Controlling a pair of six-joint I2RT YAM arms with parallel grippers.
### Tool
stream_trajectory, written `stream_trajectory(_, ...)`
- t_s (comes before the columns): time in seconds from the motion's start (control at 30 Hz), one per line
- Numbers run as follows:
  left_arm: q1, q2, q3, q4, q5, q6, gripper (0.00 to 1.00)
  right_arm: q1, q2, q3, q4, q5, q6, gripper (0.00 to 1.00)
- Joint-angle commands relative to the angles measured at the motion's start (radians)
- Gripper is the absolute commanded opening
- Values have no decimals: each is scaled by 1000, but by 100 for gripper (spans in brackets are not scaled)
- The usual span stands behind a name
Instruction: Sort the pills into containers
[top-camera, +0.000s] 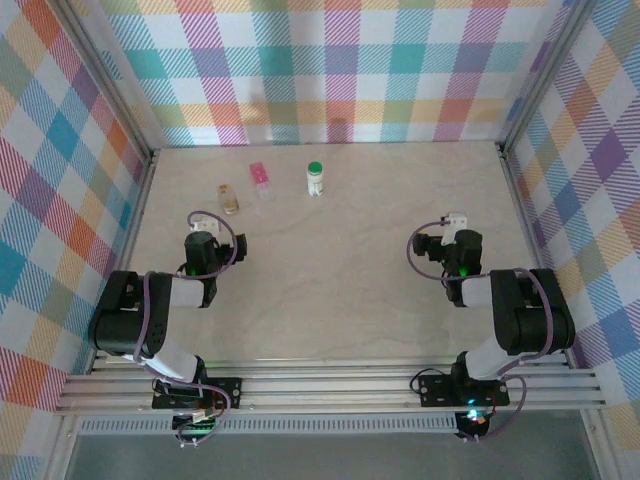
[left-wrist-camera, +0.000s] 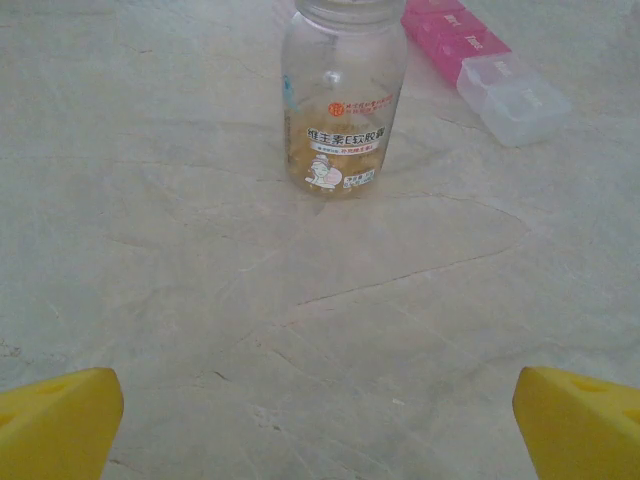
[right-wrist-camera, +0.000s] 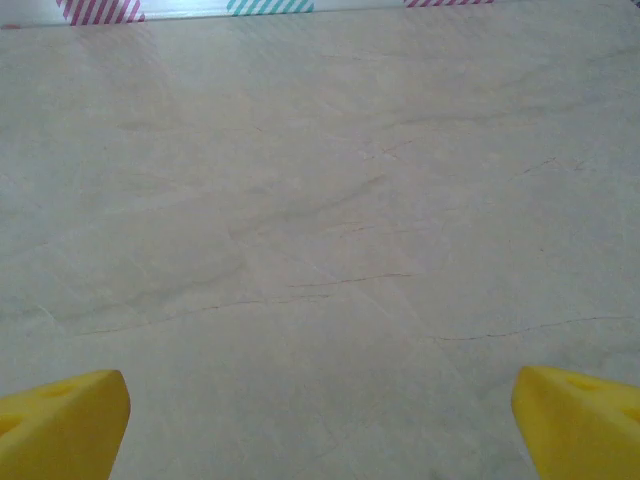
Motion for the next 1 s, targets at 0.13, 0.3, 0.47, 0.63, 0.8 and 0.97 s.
stream_trajectory(0.13,-9,-1,4,27,-15,10,100,-8,-13,20,-1,-38,9,99)
stream_trajectory(0.3,-9,-2,5,27,-15,10,100,-8,-14,18,0,-39,9,99)
stream_trajectory(0.47,-9,-2,3,27,-14,11,100,-8,-14,19,-1,-39,10,99)
stream_trajectory(0.63,0,-3,6,23,5,7,100,-14,-15,23,-7,-47,15,99)
stream_trajectory(0.8,6,-2,7,21,15,4,100,-16,-14,23,-7,-49,15,99)
stream_trajectory(0.97,7,-2,8,22,15,3,100,-16,-15,23,-6,-50,15,99)
